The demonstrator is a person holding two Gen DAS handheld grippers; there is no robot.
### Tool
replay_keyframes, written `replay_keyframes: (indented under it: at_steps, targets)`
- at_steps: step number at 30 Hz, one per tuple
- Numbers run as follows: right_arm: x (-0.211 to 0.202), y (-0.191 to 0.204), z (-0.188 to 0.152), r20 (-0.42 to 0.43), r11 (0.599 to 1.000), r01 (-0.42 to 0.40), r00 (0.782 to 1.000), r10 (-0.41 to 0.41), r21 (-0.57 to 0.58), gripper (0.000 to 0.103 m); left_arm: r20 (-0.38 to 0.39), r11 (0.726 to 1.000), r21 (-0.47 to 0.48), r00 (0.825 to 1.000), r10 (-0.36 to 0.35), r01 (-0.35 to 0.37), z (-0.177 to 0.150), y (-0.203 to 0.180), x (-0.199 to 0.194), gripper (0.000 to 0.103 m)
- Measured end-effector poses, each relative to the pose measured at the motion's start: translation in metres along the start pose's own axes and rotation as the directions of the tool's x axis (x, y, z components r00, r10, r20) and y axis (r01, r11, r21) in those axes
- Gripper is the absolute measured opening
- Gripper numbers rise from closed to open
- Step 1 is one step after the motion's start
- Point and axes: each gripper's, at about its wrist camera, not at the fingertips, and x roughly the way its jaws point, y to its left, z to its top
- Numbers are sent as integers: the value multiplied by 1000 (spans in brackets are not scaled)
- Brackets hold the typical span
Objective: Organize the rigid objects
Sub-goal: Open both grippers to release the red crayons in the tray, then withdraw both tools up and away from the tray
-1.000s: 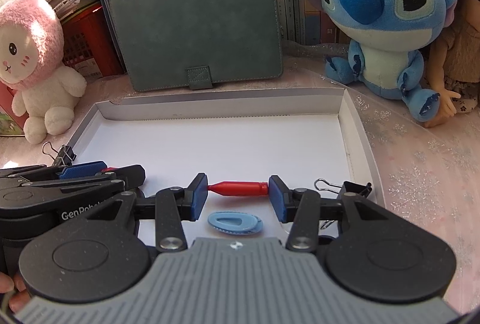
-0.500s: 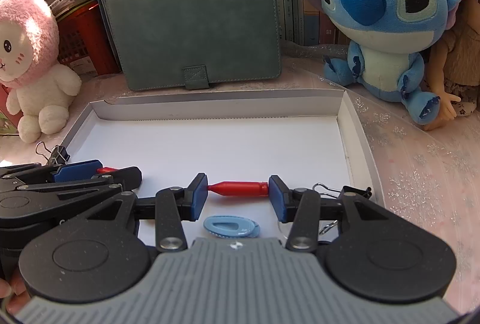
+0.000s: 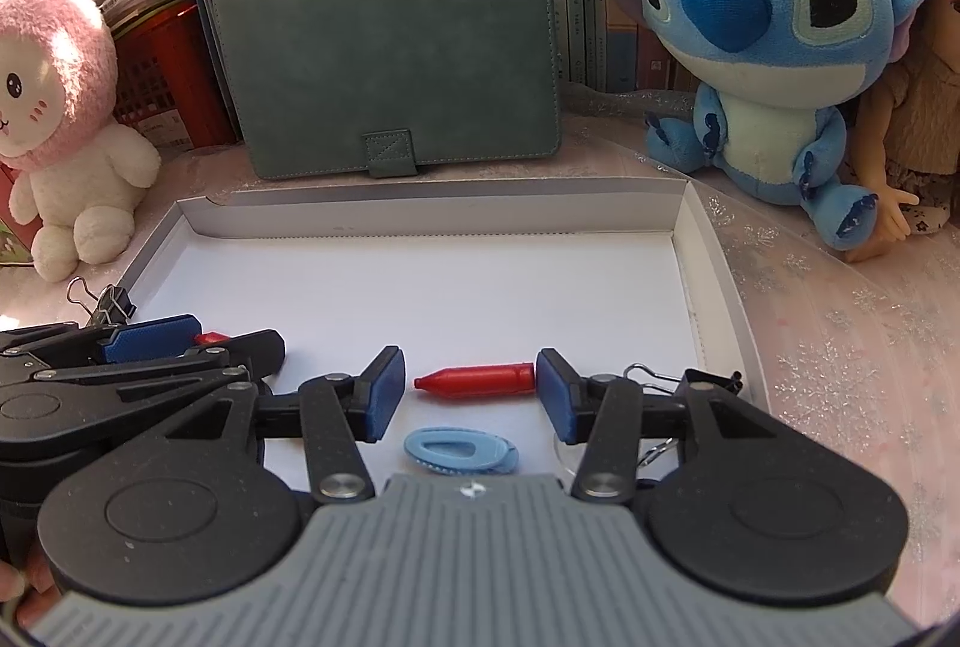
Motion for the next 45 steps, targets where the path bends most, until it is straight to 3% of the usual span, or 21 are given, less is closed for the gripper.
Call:
replay_keyframes:
  at_steps: [13,18,29,36,45]
  targets:
    - [-8,-2,-4,22,1000,14,1000,-14,17,71,4,1000,-4,1000,28,-28,-2,1,-9,59]
    - [-16,-3,-3,37,999,33,999,-33,12,78,28,999,4,998,53,-53,-1,2,-17,74]
    - [-39,-4,-1,93,999,41,995,-41,6,87,68,999,8,997,32,-33,0,1,-40,78]
    - [-56,-5,-6,130,998,55,990,-54,-5,90,161,999,28,986,42,-47,-10,-1,-62,90]
    - [-86,-3,-29,209,995,93,974,-83,-38,91,173,1000,7,985,14,-15,-32,1,-91,94]
